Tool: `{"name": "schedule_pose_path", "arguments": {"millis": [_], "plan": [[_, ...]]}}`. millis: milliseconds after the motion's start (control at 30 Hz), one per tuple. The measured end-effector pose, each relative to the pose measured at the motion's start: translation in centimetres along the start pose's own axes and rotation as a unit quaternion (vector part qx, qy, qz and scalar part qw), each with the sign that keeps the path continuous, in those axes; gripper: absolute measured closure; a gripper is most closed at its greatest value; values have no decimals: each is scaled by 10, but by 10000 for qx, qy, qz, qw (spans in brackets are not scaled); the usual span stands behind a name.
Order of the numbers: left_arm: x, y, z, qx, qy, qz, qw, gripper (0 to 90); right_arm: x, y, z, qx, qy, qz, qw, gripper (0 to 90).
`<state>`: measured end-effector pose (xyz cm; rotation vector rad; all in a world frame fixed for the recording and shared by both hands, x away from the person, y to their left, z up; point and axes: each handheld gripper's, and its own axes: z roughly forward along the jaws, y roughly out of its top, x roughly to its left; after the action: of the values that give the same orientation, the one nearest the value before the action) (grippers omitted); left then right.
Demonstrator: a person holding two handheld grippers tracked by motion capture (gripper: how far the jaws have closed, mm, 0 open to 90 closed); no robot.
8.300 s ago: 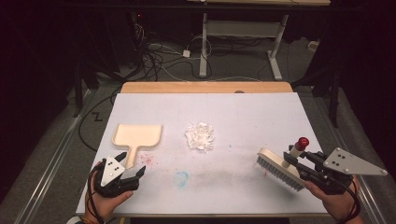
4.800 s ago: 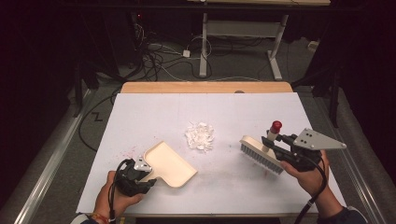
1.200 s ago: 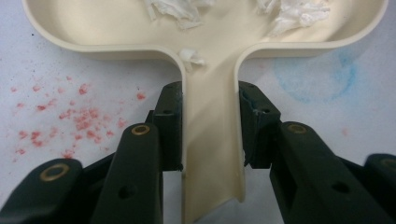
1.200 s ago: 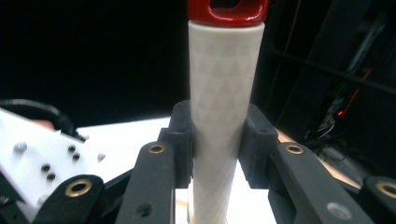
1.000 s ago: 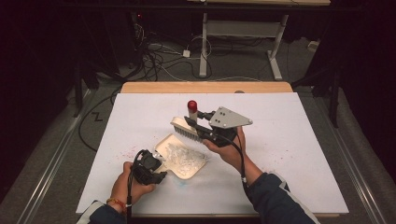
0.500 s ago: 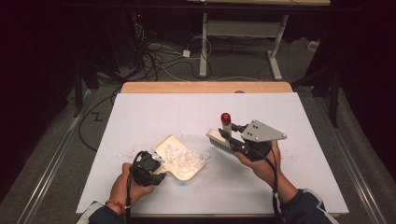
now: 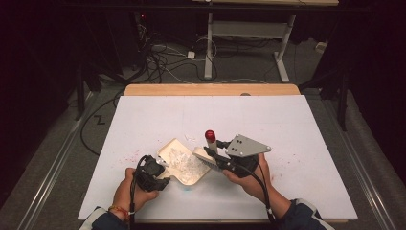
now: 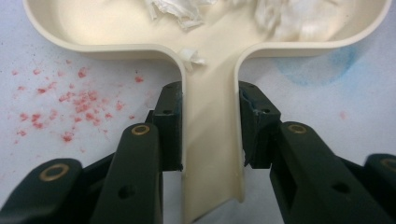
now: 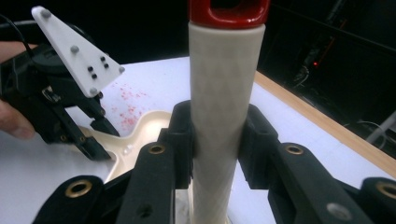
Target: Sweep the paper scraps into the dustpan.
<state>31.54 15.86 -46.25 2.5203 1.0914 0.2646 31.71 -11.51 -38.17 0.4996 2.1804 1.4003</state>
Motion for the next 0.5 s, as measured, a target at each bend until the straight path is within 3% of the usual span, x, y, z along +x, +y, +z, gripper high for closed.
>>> {"name": "schedule_pose_path", "arguments": {"millis": [300, 500], "plan": [[-1, 1, 0, -9, 5, 8, 10000, 633, 5, 8, 13, -277, 146, 27, 9995, 704], [-1, 0, -1, 17, -10, 38, 10000, 633, 1, 15, 15, -373, 62, 58, 9993, 704]]}}
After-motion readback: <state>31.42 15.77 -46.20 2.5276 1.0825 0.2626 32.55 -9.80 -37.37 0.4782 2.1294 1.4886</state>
